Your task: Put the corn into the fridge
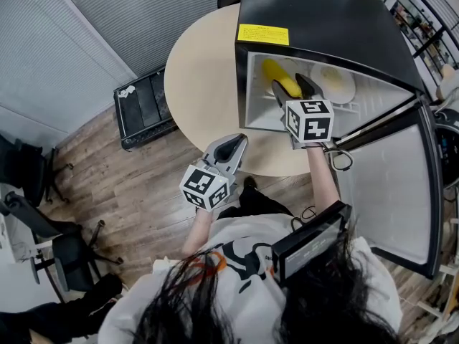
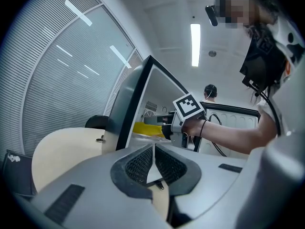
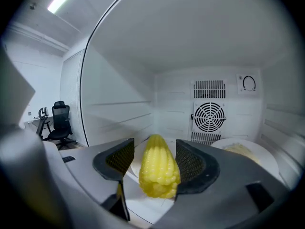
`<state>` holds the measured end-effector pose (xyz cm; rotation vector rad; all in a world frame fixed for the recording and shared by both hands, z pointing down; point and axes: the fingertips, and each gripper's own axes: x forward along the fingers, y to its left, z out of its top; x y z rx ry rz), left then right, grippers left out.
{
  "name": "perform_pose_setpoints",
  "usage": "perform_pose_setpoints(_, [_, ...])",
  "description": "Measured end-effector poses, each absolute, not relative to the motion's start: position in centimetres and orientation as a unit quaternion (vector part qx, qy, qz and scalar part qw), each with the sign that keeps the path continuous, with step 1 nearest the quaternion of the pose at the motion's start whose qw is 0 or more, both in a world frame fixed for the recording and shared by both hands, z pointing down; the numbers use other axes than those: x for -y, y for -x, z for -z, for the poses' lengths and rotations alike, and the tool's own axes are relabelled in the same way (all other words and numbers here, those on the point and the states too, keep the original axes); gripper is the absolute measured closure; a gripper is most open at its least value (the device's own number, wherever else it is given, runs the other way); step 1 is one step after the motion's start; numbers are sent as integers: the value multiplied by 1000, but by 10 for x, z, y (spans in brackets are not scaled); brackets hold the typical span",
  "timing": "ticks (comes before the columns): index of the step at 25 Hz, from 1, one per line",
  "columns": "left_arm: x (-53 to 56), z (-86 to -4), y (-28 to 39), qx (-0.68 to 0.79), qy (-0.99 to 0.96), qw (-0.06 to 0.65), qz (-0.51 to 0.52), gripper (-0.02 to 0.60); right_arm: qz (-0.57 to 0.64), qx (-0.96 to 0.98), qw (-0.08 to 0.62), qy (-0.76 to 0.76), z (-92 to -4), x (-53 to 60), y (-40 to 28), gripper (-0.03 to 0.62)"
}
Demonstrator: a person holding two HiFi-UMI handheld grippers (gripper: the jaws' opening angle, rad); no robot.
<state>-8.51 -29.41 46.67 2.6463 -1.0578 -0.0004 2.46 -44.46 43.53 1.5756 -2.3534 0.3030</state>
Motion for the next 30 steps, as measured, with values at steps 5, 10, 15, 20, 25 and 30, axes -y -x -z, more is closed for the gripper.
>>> perform_pose_setpoints(5, [291, -465, 82, 364, -920, 143, 0, 568, -93, 822, 119, -549, -411, 432, -26, 332])
perform_pose_setpoints(10, [287, -462, 78, 358, -924, 139, -1, 568, -96, 830, 99, -540, -400, 415, -22, 332])
perform_pose_setpoints(15, [279, -459, 78, 354, -925, 134, -2, 568, -110, 838, 86, -527, -404, 395, -15, 333])
perform_pose_setpoints(20, [269, -456, 81, 354, -926, 131, -2, 568, -120, 842, 79, -520, -411, 373, -5, 359])
perform_pose_setpoints(25, [255, -457, 84, 352, -927, 133, -3, 568, -141, 842, 64, -517, -420, 349, 4, 429])
perform_pose_setpoints(30, [239, -460, 87, 349, -927, 136, -8, 568, -162, 842, 54, -512, -429, 321, 11, 457])
